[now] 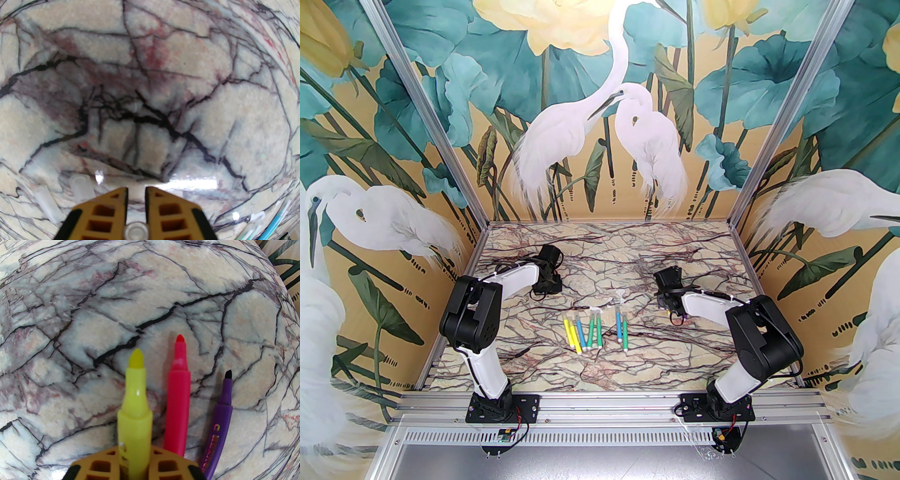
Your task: Open the pen caps
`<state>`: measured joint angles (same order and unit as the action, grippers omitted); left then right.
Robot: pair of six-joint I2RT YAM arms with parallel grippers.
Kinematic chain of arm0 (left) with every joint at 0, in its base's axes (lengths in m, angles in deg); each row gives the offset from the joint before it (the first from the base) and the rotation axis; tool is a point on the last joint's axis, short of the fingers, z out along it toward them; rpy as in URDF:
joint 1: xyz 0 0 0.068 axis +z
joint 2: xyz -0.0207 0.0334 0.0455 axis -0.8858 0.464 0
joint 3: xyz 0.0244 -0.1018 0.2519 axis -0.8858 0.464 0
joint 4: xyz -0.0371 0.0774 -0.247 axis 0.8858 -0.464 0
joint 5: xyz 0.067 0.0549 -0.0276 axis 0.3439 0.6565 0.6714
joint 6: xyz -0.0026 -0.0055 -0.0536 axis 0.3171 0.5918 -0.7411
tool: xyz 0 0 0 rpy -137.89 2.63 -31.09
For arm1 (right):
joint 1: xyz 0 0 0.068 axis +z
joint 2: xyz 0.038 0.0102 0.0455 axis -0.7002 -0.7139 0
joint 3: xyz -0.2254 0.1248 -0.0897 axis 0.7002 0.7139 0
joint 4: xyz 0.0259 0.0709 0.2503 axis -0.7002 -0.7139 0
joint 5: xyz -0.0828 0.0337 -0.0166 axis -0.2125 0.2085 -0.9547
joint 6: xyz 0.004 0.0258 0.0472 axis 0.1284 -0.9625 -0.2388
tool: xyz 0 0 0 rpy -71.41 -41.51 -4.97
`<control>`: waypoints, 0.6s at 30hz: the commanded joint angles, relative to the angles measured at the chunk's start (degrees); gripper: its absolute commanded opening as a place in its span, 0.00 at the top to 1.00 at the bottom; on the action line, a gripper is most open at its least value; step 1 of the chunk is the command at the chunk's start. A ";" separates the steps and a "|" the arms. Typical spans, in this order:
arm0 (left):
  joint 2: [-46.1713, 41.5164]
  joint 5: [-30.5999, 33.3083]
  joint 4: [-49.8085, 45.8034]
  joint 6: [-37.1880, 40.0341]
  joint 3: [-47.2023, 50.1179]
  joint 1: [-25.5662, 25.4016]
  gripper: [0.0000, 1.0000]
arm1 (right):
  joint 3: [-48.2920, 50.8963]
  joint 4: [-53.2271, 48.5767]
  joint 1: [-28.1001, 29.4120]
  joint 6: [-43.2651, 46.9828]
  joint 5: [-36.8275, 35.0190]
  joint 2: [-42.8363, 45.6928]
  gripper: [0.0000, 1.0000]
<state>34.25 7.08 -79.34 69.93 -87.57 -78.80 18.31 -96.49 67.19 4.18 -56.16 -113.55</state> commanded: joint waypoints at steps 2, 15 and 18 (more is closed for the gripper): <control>1.02 0.69 -1.17 0.66 -0.75 0.38 0.85 | -1.21 -0.25 -0.47 -1.00 -0.70 -0.86 0.85; 0.36 0.67 -1.00 0.55 0.13 0.43 0.77 | -0.90 -0.69 -0.42 -0.51 -1.54 0.27 0.75; 0.05 0.58 -1.12 0.46 0.13 0.37 0.76 | -0.84 -0.91 -0.42 -0.30 -1.77 0.70 0.74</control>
<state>34.36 7.12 -79.36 70.11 -87.57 -78.80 18.31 -96.69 67.08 4.03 -56.42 -113.55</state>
